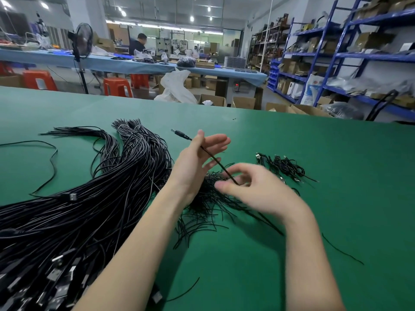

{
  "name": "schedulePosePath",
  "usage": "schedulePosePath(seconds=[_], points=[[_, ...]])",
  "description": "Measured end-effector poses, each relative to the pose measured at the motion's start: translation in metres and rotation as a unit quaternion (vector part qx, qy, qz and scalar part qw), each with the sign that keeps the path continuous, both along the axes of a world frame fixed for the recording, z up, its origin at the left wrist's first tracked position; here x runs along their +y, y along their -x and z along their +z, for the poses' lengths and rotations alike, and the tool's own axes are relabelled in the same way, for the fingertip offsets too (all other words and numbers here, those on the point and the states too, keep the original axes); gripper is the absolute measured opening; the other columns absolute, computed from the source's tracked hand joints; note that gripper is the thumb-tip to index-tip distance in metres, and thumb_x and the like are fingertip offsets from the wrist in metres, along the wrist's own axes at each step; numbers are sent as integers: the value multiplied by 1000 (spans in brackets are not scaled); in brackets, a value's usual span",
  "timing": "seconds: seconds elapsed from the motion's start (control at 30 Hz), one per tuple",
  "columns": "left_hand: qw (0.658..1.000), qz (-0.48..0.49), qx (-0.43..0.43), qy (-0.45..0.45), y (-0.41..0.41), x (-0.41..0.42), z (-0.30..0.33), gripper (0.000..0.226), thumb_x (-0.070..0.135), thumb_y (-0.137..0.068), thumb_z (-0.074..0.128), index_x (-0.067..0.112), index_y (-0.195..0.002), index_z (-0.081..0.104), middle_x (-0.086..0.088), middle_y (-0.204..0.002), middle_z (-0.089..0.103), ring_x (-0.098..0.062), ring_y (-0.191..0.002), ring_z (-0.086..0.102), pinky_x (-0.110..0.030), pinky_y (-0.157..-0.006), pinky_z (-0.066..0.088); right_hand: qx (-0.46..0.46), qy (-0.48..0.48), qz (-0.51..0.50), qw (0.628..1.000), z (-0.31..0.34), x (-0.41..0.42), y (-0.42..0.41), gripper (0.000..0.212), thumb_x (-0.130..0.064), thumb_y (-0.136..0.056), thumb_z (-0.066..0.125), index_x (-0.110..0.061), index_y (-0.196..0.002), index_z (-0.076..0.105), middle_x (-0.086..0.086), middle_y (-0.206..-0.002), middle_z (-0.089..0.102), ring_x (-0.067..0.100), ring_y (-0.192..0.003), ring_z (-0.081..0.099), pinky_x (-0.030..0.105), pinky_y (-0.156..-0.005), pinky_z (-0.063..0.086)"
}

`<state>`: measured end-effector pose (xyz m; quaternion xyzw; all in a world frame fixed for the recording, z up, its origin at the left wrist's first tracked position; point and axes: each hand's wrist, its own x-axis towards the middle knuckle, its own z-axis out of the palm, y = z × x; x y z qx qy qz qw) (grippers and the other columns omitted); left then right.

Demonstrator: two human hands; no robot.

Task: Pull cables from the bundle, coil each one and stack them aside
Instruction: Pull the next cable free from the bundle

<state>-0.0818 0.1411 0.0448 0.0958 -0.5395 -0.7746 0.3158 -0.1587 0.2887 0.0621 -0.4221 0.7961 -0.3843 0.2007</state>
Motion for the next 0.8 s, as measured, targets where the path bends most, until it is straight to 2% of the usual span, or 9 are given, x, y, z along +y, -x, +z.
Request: schedulePosePath(seconds=[0.03,0.1,0.2,0.3,0.37,0.43,0.5,0.67,0.8], points=[[1000,6,-4,14,1,-1,-1,53,41,-110,26,17,-108,73,-1,-117,75,-11,-116,67,-35,-97,45,-48,-7,27,998,-4,-2,-3,25,-46,-88,74,-28,-104,70,-4,-91,77,15,-83,74,33,-78,56],[1000,8,-5,12,2,-3,-1,54,42,-110,22,15,-115,69,-1,-121,73,-10,-120,64,-35,-98,43,-145,28,73,986,-6,-6,-9,12,-27,-98,65,-16,-99,71,5,-82,77,19,-66,71,26,-64,53],[998,-63,-20,2,1,-4,-2,55,47,-108,24,15,-121,66,-1,-125,72,-9,-123,62,-34,-99,42,-126,74,87,985,-7,-10,-11,21,-26,-103,57,-19,-91,73,0,-66,66,12,-46,52,20,-51,44],[984,-143,-77,68,0,-1,-4,57,48,-108,20,16,-124,65,2,-127,70,-6,-124,61,-33,-102,43,-70,36,106,991,-10,-16,-14,22,-26,-103,57,-16,-86,67,-3,-61,60,12,-45,47,22,-51,42],[981,-154,-88,76,-1,-1,-6,58,44,-109,16,16,-124,65,2,-128,70,-6,-124,61,-32,-104,41,-83,24,94,992,-11,-14,-14,25,-31,-101,61,-11,-90,69,-4,-59,60,11,-46,52,19,-50,44],[986,-136,-72,68,-4,-7,-6,58,41,-110,14,16,-124,64,2,-129,69,-8,-127,59,-32,-108,39,-167,42,77,982,-11,-7,-7,27,-33,-101,62,-10,-92,72,-2,-62,60,14,-51,60,20,-52,50],[990,-124,-50,51,-5,-12,-5,58,41,-110,14,14,-126,63,0,-130,69,-10,-130,57,-33,-111,39,-226,62,85,968,-10,3,-1,23,-27,-102,59,-10,-93,71,0,-65,61,16,-53,62,24,-53,52],[981,-189,-15,-35,2,-4,-5,66,53,-107,18,7,-132,58,-9,-137,64,-17,-133,55,-32,-112,41,-217,67,113,967,-21,-6,-9,18,-17,-101,60,-11,-95,76,2,-66,61,11,-47,49,29,-54,49],[976,-214,8,-40,-2,-8,-4,74,58,-105,13,5,-134,58,-12,-140,61,-20,-135,54,-32,-114,42,-225,44,117,966,-27,-16,-13,21,-25,-103,58,-15,-91,73,3,-69,66,13,-49,56,27,-53,47]])
